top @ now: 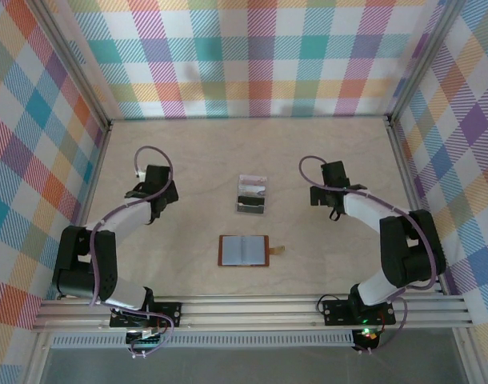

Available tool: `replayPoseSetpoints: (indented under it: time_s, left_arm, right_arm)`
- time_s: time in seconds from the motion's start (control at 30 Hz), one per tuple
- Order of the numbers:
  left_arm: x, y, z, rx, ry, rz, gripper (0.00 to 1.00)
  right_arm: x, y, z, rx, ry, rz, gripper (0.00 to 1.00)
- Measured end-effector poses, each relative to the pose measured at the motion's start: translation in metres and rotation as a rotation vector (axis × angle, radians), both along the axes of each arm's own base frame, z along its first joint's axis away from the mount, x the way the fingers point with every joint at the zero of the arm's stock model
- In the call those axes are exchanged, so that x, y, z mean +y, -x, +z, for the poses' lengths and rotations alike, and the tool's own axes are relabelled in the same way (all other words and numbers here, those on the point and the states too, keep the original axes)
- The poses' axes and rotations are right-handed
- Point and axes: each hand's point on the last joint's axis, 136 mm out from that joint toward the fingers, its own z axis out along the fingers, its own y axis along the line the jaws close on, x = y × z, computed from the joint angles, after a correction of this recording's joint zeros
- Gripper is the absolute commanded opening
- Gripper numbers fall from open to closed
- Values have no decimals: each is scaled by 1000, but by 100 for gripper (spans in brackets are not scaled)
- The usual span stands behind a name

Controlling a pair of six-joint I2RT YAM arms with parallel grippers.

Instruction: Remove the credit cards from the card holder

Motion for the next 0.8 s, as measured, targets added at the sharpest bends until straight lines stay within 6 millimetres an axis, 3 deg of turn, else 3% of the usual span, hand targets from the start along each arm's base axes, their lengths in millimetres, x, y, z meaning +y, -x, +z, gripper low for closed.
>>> replayPoseSetpoints:
  time_s: [0.2, 0.37, 0.5, 0.67, 0.8]
  left_arm:
    - [30, -11, -11, -131, 60, 34, 100]
    - [45, -14, -35, -156, 181, 24, 97]
    - [43, -15, -33, -222, 230, -8, 97]
    - [33, 4, -31, -302, 249, -53, 98]
    - [30, 5, -27, -343, 255, -75, 97]
  right_arm:
    - [-24, -3, -14, -131, 36, 7, 100]
    - [-35, -21, 1, -285, -68, -2, 100]
    - [-36, -21, 7, -358, -140, 24, 100]
    - [-23, -17, 9, -424, -221, 105, 100]
    - [-16, -18, 15, -452, -252, 144, 100]
